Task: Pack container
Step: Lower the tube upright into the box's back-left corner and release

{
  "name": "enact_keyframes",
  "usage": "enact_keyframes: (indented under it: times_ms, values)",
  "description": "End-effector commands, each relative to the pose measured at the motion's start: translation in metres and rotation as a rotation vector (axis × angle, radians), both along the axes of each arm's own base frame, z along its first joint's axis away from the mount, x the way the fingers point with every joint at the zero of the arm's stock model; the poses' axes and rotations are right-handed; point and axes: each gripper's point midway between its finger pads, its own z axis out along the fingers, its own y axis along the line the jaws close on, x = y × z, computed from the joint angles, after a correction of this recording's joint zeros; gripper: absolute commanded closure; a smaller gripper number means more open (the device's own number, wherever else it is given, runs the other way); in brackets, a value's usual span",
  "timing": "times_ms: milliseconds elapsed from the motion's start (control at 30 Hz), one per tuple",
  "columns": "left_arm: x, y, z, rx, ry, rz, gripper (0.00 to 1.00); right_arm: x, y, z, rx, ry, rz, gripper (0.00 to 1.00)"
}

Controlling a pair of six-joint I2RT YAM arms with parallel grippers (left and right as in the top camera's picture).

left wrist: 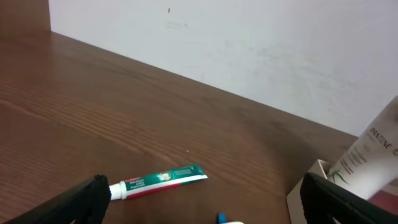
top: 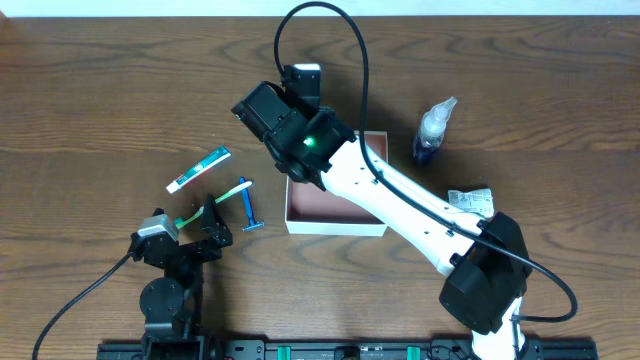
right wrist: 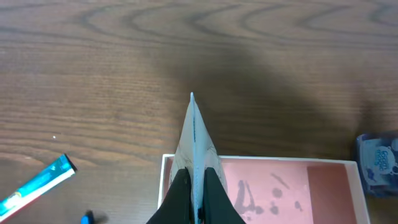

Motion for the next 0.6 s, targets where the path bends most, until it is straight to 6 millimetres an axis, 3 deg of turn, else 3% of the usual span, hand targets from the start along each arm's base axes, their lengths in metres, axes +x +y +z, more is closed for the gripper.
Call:
enact_keyframes:
  times_ms: [0, 567]
  values:
    - [-0.001, 0.002, -0.018, 0.014, 0.054, 0.01, 0.02, 0.008, -0.002, 0.012, 0.035, -0.039, -0.032, 0.99]
    - [-0.001, 0.002, -0.018, 0.014, 0.054, 0.01, 0.02, 0.009, -0.001, -0.001, 0.047, -0.027, -0.027, 0.99]
